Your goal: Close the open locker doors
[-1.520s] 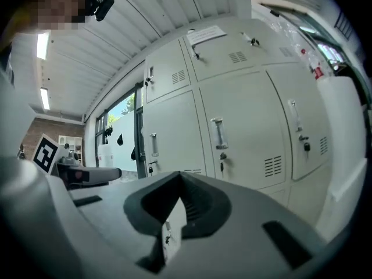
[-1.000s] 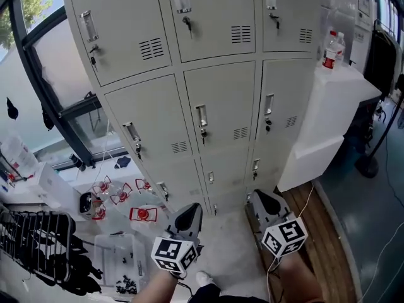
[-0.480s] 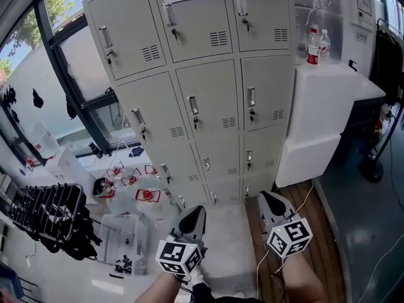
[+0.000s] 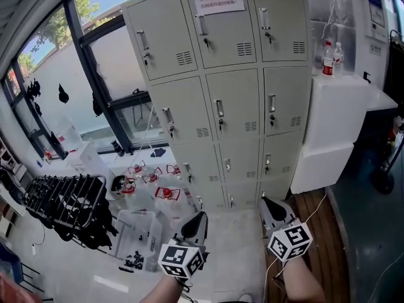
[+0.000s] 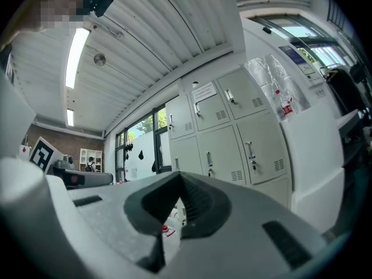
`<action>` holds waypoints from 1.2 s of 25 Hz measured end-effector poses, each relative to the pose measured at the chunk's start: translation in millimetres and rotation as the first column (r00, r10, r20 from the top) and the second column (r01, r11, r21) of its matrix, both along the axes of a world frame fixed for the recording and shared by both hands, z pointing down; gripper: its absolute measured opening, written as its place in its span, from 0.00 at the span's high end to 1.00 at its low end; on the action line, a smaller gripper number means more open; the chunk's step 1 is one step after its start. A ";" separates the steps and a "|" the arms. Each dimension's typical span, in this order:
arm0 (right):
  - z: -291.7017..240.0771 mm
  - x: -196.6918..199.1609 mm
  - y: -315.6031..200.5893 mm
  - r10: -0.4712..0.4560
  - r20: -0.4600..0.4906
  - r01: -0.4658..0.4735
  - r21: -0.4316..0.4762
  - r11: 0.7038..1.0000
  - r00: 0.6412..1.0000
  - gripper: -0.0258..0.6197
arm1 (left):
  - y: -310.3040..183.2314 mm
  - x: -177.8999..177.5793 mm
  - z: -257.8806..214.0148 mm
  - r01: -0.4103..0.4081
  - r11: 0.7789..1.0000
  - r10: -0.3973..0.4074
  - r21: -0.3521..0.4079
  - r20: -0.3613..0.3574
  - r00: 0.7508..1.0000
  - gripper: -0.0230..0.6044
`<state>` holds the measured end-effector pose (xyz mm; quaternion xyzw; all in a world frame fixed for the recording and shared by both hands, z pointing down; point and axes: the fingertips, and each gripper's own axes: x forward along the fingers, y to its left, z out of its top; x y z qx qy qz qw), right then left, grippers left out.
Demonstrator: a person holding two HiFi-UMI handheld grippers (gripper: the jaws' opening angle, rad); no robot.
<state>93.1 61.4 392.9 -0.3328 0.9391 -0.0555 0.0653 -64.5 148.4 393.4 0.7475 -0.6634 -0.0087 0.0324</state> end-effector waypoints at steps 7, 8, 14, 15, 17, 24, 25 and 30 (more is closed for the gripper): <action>-1.3 -62.8 46.2 0.023 -0.003 -0.023 -0.007 1.000 1.000 0.96 | 44.3 -69.2 -0.5 0.007 1.000 -0.007 0.000 -0.015 1.000 0.96; -0.8 -71.1 53.7 0.031 -0.009 -0.031 -0.007 1.000 0.999 0.96 | 49.2 -78.8 0.4 0.002 1.000 -0.002 -0.002 -0.022 1.000 0.96; 1.8 -96.6 96.6 0.103 -0.047 -0.103 0.001 0.995 0.994 0.96 | 74.5 -112.3 2.9 -0.065 0.998 0.065 0.008 -0.050 0.997 0.96; 2.8 -97.3 102.9 0.118 -0.052 -0.118 0.000 0.993 0.992 0.96 | 77.8 -114.9 3.3 -0.078 0.997 0.079 0.012 -0.052 0.996 0.96; 5.2 -96.9 114.4 0.149 -0.062 -0.150 -0.007 0.989 0.987 0.96 | 83.4 -118.9 4.8 -0.103 0.995 0.104 0.015 -0.062 0.993 0.96; 9.4 -83.9 152.2 0.237 -0.083 -0.239 -0.019 0.971 0.968 0.96 | 107.2 -116.5 9.6 -0.181 0.983 0.182 0.021 -0.081 0.980 0.96; 9.8 -82.6 157.0 0.245 -0.080 -0.247 -0.021 0.969 0.966 0.96 | 110.5 -115.6 10.2 -0.189 0.982 0.190 0.020 -0.080 0.978 0.96; 10.6 -80.9 181.0 0.272 -0.072 -0.274 -0.015 0.962 0.960 0.96 | 126.1 -115.8 13.7 -0.212 0.977 0.212 0.013 -0.078 0.974 0.96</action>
